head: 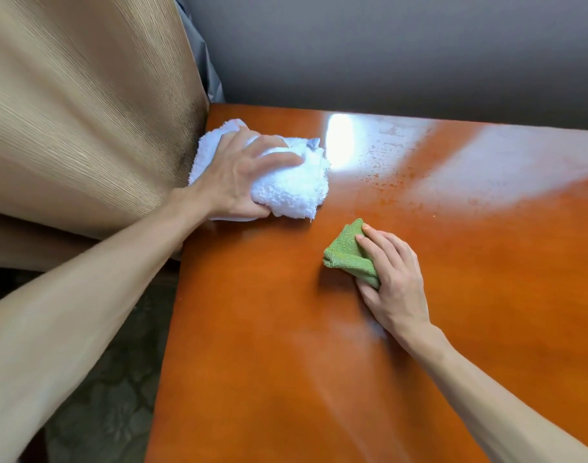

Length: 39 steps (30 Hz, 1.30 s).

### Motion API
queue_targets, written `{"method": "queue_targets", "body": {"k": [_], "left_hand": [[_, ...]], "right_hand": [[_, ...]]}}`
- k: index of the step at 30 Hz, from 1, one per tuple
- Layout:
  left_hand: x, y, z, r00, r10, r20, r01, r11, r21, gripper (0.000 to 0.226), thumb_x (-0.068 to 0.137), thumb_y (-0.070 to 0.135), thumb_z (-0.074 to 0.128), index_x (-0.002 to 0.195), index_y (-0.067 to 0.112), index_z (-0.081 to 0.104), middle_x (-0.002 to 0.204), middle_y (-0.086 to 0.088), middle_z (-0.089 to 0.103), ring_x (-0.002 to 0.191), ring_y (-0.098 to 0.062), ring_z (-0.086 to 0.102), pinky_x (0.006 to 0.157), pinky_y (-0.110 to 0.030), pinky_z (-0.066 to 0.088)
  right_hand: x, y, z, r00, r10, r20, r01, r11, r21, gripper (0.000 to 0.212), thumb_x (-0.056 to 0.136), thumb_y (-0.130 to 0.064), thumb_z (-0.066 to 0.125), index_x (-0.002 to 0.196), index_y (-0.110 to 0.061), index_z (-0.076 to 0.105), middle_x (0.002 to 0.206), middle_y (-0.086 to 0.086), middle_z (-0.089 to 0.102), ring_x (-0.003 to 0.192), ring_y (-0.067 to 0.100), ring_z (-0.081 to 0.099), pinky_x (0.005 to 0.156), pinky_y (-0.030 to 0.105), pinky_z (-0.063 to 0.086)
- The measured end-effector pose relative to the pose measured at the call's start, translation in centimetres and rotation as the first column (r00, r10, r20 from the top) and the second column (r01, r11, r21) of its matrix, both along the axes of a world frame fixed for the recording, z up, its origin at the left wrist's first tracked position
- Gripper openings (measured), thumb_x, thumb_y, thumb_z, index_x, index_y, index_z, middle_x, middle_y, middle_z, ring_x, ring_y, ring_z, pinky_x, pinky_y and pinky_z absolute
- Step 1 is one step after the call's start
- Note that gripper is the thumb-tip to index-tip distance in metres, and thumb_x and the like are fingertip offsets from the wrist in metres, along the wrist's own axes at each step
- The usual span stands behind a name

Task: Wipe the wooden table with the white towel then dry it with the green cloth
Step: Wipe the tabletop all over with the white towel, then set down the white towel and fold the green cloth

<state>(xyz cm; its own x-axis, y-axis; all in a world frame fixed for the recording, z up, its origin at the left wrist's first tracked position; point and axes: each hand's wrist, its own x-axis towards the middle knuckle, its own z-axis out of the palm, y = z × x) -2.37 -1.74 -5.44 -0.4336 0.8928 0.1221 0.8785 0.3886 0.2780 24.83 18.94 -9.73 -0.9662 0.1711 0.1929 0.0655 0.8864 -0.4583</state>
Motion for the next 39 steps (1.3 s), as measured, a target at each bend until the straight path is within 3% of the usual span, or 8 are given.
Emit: {"method": "queue_targets", "body": {"k": [13, 17, 19, 22, 26, 32, 36, 39], "left_hand": [[-2.8, 1.3, 1.2, 1.000, 0.020, -0.005, -0.020, 0.976, -0.218, 0.090, 0.061, 0.058, 0.058, 0.146, 0.044, 0.030, 0.149, 0.000, 0.037, 0.132, -0.036, 0.032, 0.112, -0.054, 0.021], [-1.3, 1.3, 2.6, 0.992, 0.097, -0.081, -0.120, 0.923, -0.366, 0.099, 0.070, 0.043, 0.075, 0.151, 0.043, 0.019, 0.161, -0.005, 0.016, 0.146, -0.038, 0.015, 0.117, -0.067, 0.004], [2.4, 1.2, 3.3, 0.971, 0.207, -0.122, -0.232, 0.941, -0.248, 0.101, 0.069, 0.036, 0.070, 0.155, 0.038, 0.018, 0.162, -0.006, 0.018, 0.148, -0.038, 0.014, 0.117, -0.067, 0.004], [11.5, -0.4, 4.5, 0.924, 0.356, 0.142, -0.375, 0.915, 0.146, 0.089, 0.071, 0.033, 0.069, 0.152, 0.023, 0.036, 0.154, -0.006, 0.037, 0.144, -0.033, 0.031, 0.120, -0.053, 0.019], [23.4, -3.7, 6.2, 0.753, 0.433, 0.495, -0.601, 0.760, 0.249, 0.067, 0.079, 0.018, 0.075, 0.142, 0.014, 0.051, 0.137, 0.000, 0.054, 0.130, -0.017, 0.050, 0.112, -0.035, 0.038], [29.7, -3.4, 10.6, 0.455, 0.373, 0.808, -0.676, 0.735, 0.042, 0.093, 0.072, 0.044, 0.086, 0.150, 0.038, 0.035, 0.145, 0.019, 0.042, 0.138, 0.000, 0.037, 0.109, -0.013, 0.032], [31.3, -1.0, 12.3, 0.452, 0.425, 0.784, -0.753, 0.653, 0.081, 0.025, 0.079, 0.031, 0.079, 0.101, 0.029, 0.067, 0.100, 0.018, 0.065, 0.096, -0.003, 0.062, 0.080, -0.019, 0.047], [32.5, 0.4, 14.6, 0.117, 0.297, 0.948, -0.901, 0.432, -0.024, 0.028, 0.076, 0.027, 0.078, 0.100, 0.021, 0.064, 0.093, 0.009, 0.071, 0.087, -0.011, 0.067, 0.075, -0.024, 0.054]], "right_hand": [[0.2, -0.2, 0.3, 1.000, -0.009, -0.004, 0.009, 1.000, -0.007, 0.054, 0.086, -0.027, 0.056, 0.136, -0.007, 0.059, 0.147, 0.006, 0.054, 0.130, 0.029, 0.049, 0.113, 0.041, 0.036], [0.2, -0.2, 0.1, 1.000, 0.000, -0.013, 0.000, 1.000, -0.011, 0.055, 0.083, -0.025, 0.056, 0.136, -0.007, 0.059, 0.147, 0.007, 0.054, 0.131, 0.029, 0.048, 0.112, 0.042, 0.037], [0.2, -0.1, 0.0, 1.000, 0.005, -0.025, -0.006, 0.999, -0.037, 0.054, 0.081, -0.023, 0.057, 0.133, -0.006, 0.060, 0.146, 0.008, 0.055, 0.131, 0.031, 0.049, 0.113, 0.042, 0.036], [0.3, 0.2, 0.3, 0.996, 0.004, -0.087, -0.014, 0.993, -0.121, 0.045, 0.079, -0.018, 0.060, 0.122, -0.004, 0.065, 0.137, 0.014, 0.060, 0.125, 0.034, 0.053, 0.110, 0.044, 0.038], [1.8, -0.2, 3.5, 0.991, 0.095, -0.095, -0.114, 0.966, -0.230, 0.031, 0.084, -0.020, 0.065, 0.111, -0.008, 0.071, 0.115, 0.008, 0.067, 0.108, 0.025, 0.058, 0.097, 0.030, 0.043], [5.5, -2.4, 11.7, 0.832, 0.459, 0.310, -0.147, 0.723, -0.676, 0.031, 0.081, -0.009, 0.081, 0.103, -0.026, 0.070, 0.091, -0.010, 0.070, 0.080, 0.009, 0.065, 0.067, 0.024, 0.050], [7.2, -2.6, 15.9, 0.798, 0.447, 0.404, -0.028, 0.697, -0.716, 0.047, 0.078, -0.028, 0.087, 0.118, -0.032, 0.064, 0.103, -0.011, 0.071, 0.093, 0.008, 0.068, 0.079, 0.031, 0.058], [8.2, -1.3, 18.1, 0.893, 0.245, 0.377, 0.265, 0.392, -0.881, 0.065, 0.067, -0.025, 0.090, 0.125, -0.032, 0.061, 0.112, -0.006, 0.074, 0.103, 0.017, 0.072, 0.082, 0.033, 0.061]]}}
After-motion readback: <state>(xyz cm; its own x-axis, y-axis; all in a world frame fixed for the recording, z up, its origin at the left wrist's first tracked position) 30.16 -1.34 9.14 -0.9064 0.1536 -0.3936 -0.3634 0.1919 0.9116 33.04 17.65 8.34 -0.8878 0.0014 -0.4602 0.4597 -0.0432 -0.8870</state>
